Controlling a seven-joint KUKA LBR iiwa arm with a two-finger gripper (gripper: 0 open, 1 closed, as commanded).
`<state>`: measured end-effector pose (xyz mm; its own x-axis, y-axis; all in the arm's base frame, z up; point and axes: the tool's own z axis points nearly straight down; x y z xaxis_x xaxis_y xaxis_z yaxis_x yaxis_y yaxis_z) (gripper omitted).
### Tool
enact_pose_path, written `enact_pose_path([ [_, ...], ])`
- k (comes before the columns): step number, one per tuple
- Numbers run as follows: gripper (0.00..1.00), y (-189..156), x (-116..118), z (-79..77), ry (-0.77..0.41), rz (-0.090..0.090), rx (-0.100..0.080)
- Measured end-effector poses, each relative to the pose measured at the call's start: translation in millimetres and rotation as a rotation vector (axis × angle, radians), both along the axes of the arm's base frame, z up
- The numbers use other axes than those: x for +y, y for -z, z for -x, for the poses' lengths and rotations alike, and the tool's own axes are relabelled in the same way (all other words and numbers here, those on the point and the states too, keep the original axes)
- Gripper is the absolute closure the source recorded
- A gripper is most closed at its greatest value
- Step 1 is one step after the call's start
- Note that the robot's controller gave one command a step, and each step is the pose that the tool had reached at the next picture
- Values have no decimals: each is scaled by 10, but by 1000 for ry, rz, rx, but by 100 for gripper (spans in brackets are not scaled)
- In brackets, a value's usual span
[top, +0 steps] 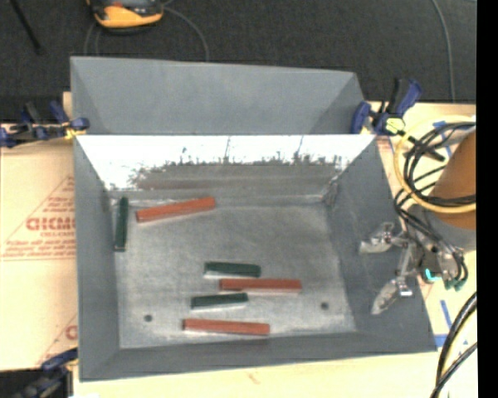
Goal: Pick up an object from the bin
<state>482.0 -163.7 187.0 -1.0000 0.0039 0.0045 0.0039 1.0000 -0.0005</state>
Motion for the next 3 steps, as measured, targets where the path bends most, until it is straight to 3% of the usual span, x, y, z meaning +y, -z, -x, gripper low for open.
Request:
enact_pose_path([
  [1, 0, -41, 7, -20, -4, 2, -7],
  [2, 0, 879, 658, -91, -38, 2, -12],
  [3, 0, 706, 818, -71, -153, 0, -2],
])
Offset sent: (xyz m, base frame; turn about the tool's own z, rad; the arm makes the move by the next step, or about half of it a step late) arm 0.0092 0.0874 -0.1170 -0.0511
